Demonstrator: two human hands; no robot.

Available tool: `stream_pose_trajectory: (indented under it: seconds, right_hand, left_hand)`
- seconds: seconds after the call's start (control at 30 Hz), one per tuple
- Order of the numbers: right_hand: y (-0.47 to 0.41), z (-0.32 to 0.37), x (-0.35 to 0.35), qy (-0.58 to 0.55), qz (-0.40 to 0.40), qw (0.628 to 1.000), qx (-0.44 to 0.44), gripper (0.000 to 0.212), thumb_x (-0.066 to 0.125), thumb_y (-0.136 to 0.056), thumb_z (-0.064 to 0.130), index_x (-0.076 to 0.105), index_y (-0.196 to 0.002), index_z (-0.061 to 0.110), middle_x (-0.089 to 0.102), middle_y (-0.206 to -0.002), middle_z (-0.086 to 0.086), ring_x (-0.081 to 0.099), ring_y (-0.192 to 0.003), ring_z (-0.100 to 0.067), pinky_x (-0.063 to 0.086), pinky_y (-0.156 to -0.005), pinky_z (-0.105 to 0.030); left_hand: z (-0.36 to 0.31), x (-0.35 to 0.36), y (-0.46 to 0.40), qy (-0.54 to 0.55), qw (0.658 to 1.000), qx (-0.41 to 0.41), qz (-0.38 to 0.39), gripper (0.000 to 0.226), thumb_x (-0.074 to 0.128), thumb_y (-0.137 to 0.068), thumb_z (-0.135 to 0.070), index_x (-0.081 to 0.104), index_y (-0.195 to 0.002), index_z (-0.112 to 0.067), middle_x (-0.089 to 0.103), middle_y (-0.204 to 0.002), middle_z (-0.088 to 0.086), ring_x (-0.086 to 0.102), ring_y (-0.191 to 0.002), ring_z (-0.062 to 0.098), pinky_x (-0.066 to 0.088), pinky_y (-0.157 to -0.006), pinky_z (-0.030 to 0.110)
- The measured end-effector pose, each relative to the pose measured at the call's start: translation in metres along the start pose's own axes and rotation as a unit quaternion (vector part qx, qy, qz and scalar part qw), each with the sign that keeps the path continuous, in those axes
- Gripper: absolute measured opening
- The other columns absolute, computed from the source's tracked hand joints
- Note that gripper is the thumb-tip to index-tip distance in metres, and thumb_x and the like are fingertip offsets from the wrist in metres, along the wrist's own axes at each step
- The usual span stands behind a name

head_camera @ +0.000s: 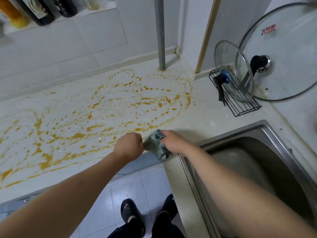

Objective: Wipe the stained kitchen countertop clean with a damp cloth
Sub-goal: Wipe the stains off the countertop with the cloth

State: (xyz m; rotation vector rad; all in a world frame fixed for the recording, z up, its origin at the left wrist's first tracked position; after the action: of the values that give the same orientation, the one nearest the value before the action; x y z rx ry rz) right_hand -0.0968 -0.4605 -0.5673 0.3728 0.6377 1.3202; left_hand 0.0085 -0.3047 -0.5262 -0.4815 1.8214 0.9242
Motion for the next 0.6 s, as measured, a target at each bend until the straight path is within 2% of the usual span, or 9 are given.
stream_pose_trajectory:
  seconds: [0.07,0.17,0.23,0.3,0.33,0.4,0.47,0.53,0.6]
  right_hand:
    - [0.001,-0.003,-0.036,-0.033,-0.057,0.998,0.012,0.024,0.050,-0.100,0.018,0.071,-0.092,0.026,0.077,-0.093,0.000,0.075,-0.086,-0.026,0.060,-0.074,-0.036]
    - [0.001,-0.017,-0.092,0.135,-0.204,0.969,0.041,0.016,0.050,-0.098,0.014,0.064,-0.103,0.019,0.069,-0.101,-0.007,0.066,-0.092,-0.030,0.047,-0.065,-0.031]
    - [0.004,-0.029,-0.113,0.222,-0.303,0.924,0.069,0.021,0.056,-0.094,0.013,0.057,-0.115,0.013,0.062,-0.116,-0.011,0.060,-0.103,-0.032,0.050,-0.076,-0.036]
    - [0.006,-0.031,-0.113,0.309,-0.367,0.877,0.036,0.043,0.062,-0.090,0.014,0.049,-0.131,0.012,0.051,-0.135,-0.011,0.049,-0.121,-0.034,0.047,-0.095,-0.045]
    - [0.004,-0.032,-0.107,0.347,-0.364,0.864,0.000,0.052,0.063,-0.090,0.014,0.045,-0.139,0.012,0.046,-0.144,-0.009,0.043,-0.129,-0.034,0.043,-0.103,-0.046]
    - [-0.009,-0.034,-0.086,0.406,-0.275,0.871,-0.029,0.064,0.059,-0.097,0.022,0.032,-0.154,0.011,0.031,-0.161,-0.009,0.028,-0.147,-0.031,0.031,-0.119,-0.044]
    - [-0.022,-0.044,-0.068,0.428,-0.198,0.882,0.026,0.070,0.043,-0.106,0.037,0.011,-0.162,0.009,0.007,-0.170,-0.009,0.006,-0.157,-0.029,0.012,-0.127,-0.044]
    - [-0.026,-0.053,-0.052,0.412,-0.206,0.884,0.073,0.069,0.031,-0.108,0.041,0.001,-0.163,0.013,-0.006,-0.171,-0.008,-0.005,-0.157,-0.029,0.003,-0.127,-0.047]
    - [-0.026,-0.054,-0.030,0.394,-0.233,0.885,0.087,0.066,0.028,-0.107,0.038,0.002,-0.163,0.015,-0.005,-0.172,-0.006,-0.005,-0.157,-0.029,0.004,-0.127,-0.049]
  left_hand:
    - [0.006,-0.001,0.002,0.031,0.999,-0.010,-0.017,0.021,0.047,-0.087,-0.010,0.066,-0.079,-0.015,0.064,-0.081,0.002,0.060,-0.072,0.024,0.049,-0.060,0.032]
    - [0.013,0.008,0.007,0.048,0.999,-0.025,0.000,0.020,0.046,-0.085,-0.009,0.064,-0.078,-0.015,0.064,-0.080,0.002,0.061,-0.072,0.023,0.049,-0.059,0.032]
    - [0.017,0.014,0.011,0.059,0.998,-0.030,0.007,0.019,0.047,-0.086,-0.010,0.064,-0.079,-0.016,0.064,-0.081,0.002,0.061,-0.073,0.023,0.048,-0.060,0.031]
    - [0.020,0.018,0.015,0.063,0.998,-0.024,0.003,0.019,0.047,-0.087,-0.011,0.064,-0.080,-0.017,0.063,-0.082,0.001,0.061,-0.074,0.022,0.049,-0.061,0.031]
    - [0.022,0.019,0.017,0.062,0.998,-0.019,0.003,0.018,0.047,-0.087,-0.012,0.064,-0.081,-0.017,0.062,-0.083,0.001,0.060,-0.074,0.022,0.048,-0.061,0.031]
    - [0.029,0.019,0.020,0.060,0.998,-0.014,0.001,0.018,0.048,-0.088,-0.013,0.064,-0.082,-0.017,0.062,-0.084,0.001,0.060,-0.075,0.021,0.046,-0.061,0.030]
    - [0.038,0.017,0.022,0.056,0.998,-0.015,-0.003,0.018,0.048,-0.089,-0.013,0.064,-0.084,-0.018,0.062,-0.087,0.001,0.060,-0.077,0.022,0.045,-0.061,0.030]
    - [0.050,0.016,0.024,0.054,0.998,-0.027,-0.007,0.018,0.048,-0.088,-0.013,0.064,-0.084,-0.018,0.063,-0.087,0.000,0.061,-0.077,0.022,0.046,-0.061,0.030]
    - [0.062,0.016,0.027,0.049,0.998,-0.039,-0.001,0.018,0.047,-0.087,-0.012,0.063,-0.083,-0.018,0.062,-0.084,-0.001,0.061,-0.075,0.021,0.049,-0.061,0.031]
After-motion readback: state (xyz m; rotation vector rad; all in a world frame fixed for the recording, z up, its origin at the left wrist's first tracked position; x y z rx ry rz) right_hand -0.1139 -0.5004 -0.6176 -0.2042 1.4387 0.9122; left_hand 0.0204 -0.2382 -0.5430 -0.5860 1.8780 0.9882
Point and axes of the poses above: each hand's wrist, its own y-axis away from the middle knuckle, its own x-axis out of the palm, z = x × y, the point moved 3 cm from there along -y, towards the middle knuckle
